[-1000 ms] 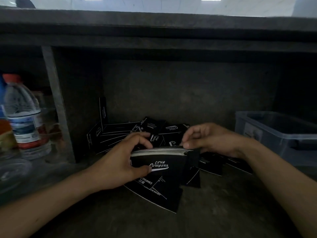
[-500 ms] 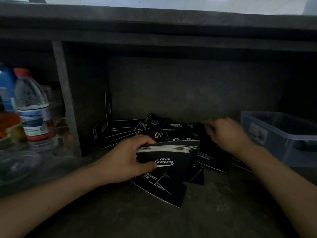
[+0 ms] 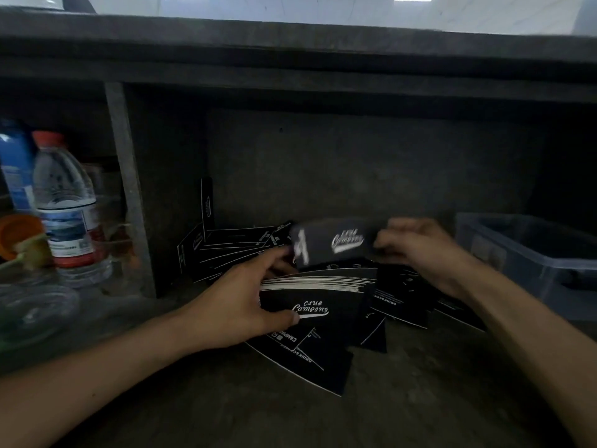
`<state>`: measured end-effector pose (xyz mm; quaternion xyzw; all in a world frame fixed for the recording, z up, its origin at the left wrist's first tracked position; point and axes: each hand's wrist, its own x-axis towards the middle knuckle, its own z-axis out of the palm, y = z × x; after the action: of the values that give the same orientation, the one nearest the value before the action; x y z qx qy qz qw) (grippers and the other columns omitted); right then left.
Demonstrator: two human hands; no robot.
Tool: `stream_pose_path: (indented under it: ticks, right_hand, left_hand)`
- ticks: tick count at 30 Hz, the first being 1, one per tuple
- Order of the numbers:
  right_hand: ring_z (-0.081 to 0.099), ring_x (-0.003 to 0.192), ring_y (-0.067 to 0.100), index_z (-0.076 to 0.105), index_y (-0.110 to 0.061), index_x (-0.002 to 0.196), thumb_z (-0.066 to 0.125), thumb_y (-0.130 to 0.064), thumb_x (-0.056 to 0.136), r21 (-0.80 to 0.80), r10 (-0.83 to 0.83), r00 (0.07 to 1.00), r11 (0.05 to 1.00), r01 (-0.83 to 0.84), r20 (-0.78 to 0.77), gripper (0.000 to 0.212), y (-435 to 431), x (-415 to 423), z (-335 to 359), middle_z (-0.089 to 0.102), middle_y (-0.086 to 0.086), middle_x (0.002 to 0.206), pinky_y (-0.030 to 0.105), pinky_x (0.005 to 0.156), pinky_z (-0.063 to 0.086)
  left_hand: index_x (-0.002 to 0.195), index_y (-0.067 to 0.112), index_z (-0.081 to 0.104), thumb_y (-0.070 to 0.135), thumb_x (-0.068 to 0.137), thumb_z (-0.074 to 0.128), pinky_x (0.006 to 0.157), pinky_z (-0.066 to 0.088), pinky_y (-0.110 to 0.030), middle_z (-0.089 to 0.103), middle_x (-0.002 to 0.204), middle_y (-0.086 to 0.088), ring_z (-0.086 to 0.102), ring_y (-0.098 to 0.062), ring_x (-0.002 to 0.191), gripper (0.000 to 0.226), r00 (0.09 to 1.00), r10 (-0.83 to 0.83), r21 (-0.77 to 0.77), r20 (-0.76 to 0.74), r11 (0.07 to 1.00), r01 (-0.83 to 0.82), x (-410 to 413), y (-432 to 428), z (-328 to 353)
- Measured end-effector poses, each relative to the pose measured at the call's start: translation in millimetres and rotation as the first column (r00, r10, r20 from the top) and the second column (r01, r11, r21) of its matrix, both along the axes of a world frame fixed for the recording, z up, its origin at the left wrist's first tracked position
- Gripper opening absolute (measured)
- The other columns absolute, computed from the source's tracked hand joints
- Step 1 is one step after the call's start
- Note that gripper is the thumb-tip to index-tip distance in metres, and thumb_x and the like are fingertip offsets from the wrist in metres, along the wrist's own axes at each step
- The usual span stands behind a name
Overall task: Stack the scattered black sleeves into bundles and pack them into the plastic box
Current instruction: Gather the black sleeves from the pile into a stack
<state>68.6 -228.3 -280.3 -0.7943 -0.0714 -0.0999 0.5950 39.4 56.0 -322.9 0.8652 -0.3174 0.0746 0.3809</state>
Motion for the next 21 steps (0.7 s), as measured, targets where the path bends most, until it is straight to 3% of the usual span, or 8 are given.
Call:
stream_pose_path:
  ticks: [3, 5, 8, 10, 12, 14, 18, 21]
  right_hand:
    - [0.061, 0.082, 0.013, 0.073, -0.011, 0.082, 0.066, -0.004, 0.082, -0.399, 0.148, 0.972, 0.892, -0.212, -0.184, 0.009, -6.5, -3.4, -8.0, 0.07, 0.001, 0.082, 0.031, 0.084, 0.05]
    - [0.065, 0.081, 0.008, 0.077, -0.015, 0.092, 0.059, 0.003, 0.083, -0.414, 0.234, 0.948, 0.857, -0.306, -0.217, 0.027, -7.7, -8.1, -3.0, 0.075, -0.003, 0.088, 0.023, 0.084, 0.05]
    - [0.067, 0.089, 0.009, 0.072, -0.014, 0.11, 0.046, 0.015, 0.089, -0.262, 0.174, 0.985, 0.951, -0.163, 0.017, 0.044, -4.1, -3.3, -0.6, 0.076, 0.003, 0.106, 0.015, 0.083, 0.052]
    - [0.063, 0.108, 0.007, 0.066, -0.024, 0.121, 0.051, 0.003, 0.095, -0.348, 0.031, 0.969, 0.936, 0.058, 0.246, 0.04, -5.7, 18.2, -10.5, 0.068, 0.001, 0.125, 0.026, 0.103, 0.047]
    - [0.045, 0.132, 0.007, 0.051, -0.032, 0.14, 0.054, -0.016, 0.098, -0.612, 0.067, 0.968, 0.785, 0.097, 0.24, 0.046, -5.1, 33.7, -27.3, 0.048, -0.007, 0.145, 0.033, 0.118, 0.03]
    - [0.038, 0.139, 0.013, 0.044, -0.03, 0.146, 0.052, -0.031, 0.1, -0.797, 0.075, 0.983, 0.597, 0.091, 0.168, 0.047, -4.1, 42.0, -37.7, 0.04, -0.007, 0.152, 0.033, 0.119, 0.027]
    - [0.057, 0.114, 0.02, 0.066, -0.034, 0.098, 0.053, -0.065, 0.087, -0.871, -0.036, 0.96, 0.413, 0.268, 0.278, 0.036, -11.9, 38.4, -30.0, 0.063, -0.003, 0.12, 0.041, 0.099, 0.043]
    - [0.061, 0.109, 0.018, 0.065, -0.028, 0.082, 0.068, -0.057, 0.082, -0.805, -0.004, 0.966, 0.551, 0.219, 0.26, 0.029, -15.1, 32.4, -30.0, 0.065, -0.002, 0.118, 0.036, 0.094, 0.047]
  left_hand:
    - [0.154, 0.036, 0.02, 0.029, 0.071, 0.088, 0.096, 0.053, -0.019, 0.056, 0.128, 0.024, 0.06, 0.007, 0.113, 0.108, 0.999, 0.011, -0.026, -0.033, 1.0, -0.012, 1.0, 0.6, -0.6]
    - [0.151, 0.038, 0.027, 0.026, 0.073, 0.087, 0.092, 0.055, -0.021, 0.059, 0.126, 0.02, 0.063, 0.004, 0.109, 0.099, 0.999, -0.007, -0.031, -0.039, 1.0, 0.006, -0.2, 0.6, -0.2]
    - [0.127, 0.032, 0.059, 0.021, 0.079, 0.083, 0.086, 0.058, -0.025, 0.071, 0.11, 0.015, 0.07, 0.0, 0.097, 0.054, 0.998, -0.055, 0.004, 0.018, 0.998, 0.055, -1.5, -1.5, 1.4]
    - [0.11, 0.028, 0.068, 0.02, 0.081, 0.082, 0.084, 0.057, -0.029, 0.074, 0.1, 0.014, 0.071, -0.003, 0.092, 0.033, 0.997, -0.062, 0.018, 0.04, 0.998, 0.061, -1.9, -2.1, 0.9]
    - [0.107, 0.029, 0.07, 0.021, 0.082, 0.081, 0.084, 0.057, -0.03, 0.075, 0.098, 0.014, 0.071, -0.003, 0.091, 0.029, 0.997, -0.064, 0.009, 0.035, 0.998, 0.064, -1.6, -2.3, -0.3]
    - [0.111, 0.029, 0.07, 0.02, 0.082, 0.081, 0.086, 0.057, -0.029, 0.075, 0.101, 0.016, 0.071, -0.002, 0.093, 0.032, 0.997, -0.075, -0.003, 0.022, 0.997, 0.075, -1.3, -2.6, -0.9]
    - [0.117, 0.029, 0.07, 0.02, 0.082, 0.081, 0.089, 0.057, -0.028, 0.075, 0.104, 0.018, 0.071, -0.001, 0.097, 0.038, 0.996, -0.083, -0.008, 0.021, 0.997, 0.083, -0.8, -2.7, -1.1]
    - [0.115, 0.03, 0.07, 0.02, 0.081, 0.082, 0.088, 0.056, -0.028, 0.075, 0.102, 0.018, 0.071, 0.0, 0.096, 0.037, 0.997, -0.069, -0.001, 0.025, 0.998, 0.069, -1.0, -2.7, -1.4]
